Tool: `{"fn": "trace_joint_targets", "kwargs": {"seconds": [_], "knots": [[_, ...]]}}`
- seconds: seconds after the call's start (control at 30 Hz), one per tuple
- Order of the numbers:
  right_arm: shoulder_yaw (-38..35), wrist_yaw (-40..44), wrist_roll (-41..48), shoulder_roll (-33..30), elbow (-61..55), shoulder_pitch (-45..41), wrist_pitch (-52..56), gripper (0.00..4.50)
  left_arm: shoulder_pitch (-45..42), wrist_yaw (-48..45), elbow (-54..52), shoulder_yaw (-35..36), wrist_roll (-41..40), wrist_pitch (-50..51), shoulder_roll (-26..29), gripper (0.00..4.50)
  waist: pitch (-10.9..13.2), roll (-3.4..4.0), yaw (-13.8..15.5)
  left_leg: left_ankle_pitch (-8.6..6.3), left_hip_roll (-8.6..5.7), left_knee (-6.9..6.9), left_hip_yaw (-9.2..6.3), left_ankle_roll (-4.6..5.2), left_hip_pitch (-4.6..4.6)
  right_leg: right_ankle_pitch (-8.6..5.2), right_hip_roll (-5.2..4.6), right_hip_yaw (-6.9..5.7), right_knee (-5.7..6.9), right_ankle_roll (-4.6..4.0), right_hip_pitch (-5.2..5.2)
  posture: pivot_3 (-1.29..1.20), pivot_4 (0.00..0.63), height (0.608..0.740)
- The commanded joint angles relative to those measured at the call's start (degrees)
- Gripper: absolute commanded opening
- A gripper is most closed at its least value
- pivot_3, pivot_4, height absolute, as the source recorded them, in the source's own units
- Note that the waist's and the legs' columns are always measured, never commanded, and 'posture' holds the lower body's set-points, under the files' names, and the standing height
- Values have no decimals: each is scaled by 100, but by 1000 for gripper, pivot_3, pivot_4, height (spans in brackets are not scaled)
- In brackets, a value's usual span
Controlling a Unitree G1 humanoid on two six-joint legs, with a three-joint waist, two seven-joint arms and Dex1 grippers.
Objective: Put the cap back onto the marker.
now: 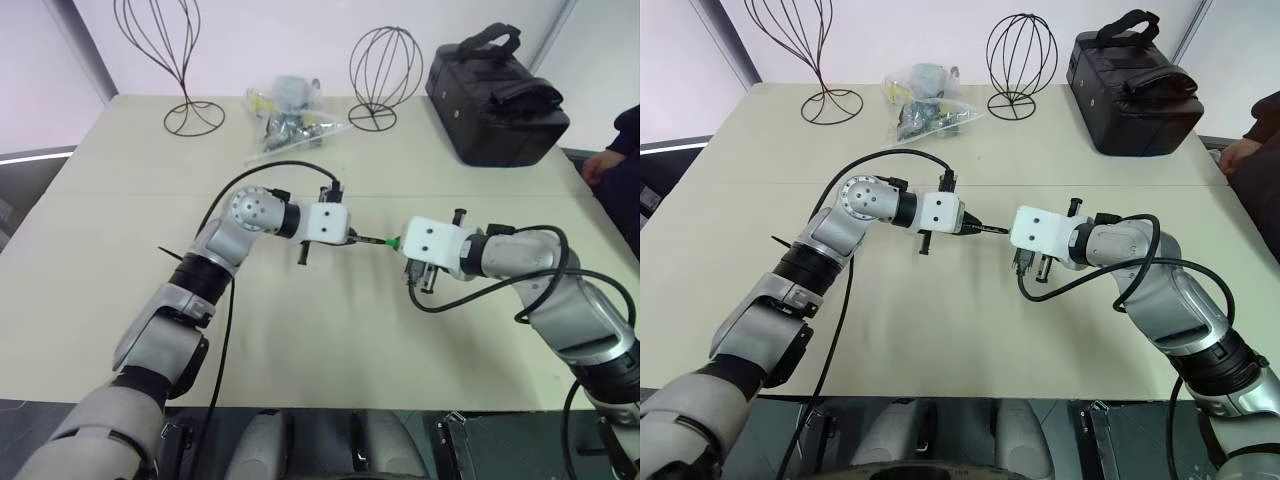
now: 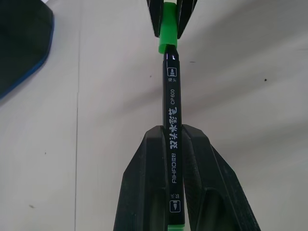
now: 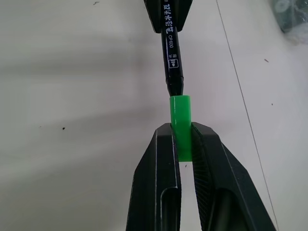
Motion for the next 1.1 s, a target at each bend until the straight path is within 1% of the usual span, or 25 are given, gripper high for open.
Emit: {"fn": "trace_joint_targets", "kwargs": {"seconds": [0.03,0.7,0.9,1.1], "knots": [[31,-36,-110,80,-7,-149,-1,48,-141,24,-325,-6,-130,-94,-156,0,0,0,0,0,0,0,0,0,0,0,0,0,0,0,0,0,150,740],[479,96,-719,282,207,-218,-175,48,-269,172,-77,41,-43,-223,-304,0,0,0,-9,0,-4,0,1,-1,0,0,1,0,0,0,-2,0,150,740],[523,127,-803,467,316,-325,-140,48,-312,226,-11,83,-75,-350,-388,0,0,0,-4,1,-5,-1,1,-1,-1,0,1,0,1,0,-3,0,150,740],[413,143,-728,701,320,-409,-53,48,-399,433,142,171,-100,-477,-483,0,0,0,-2,1,-5,-1,1,-1,-1,0,0,0,1,0,-3,0,150,740]]}}
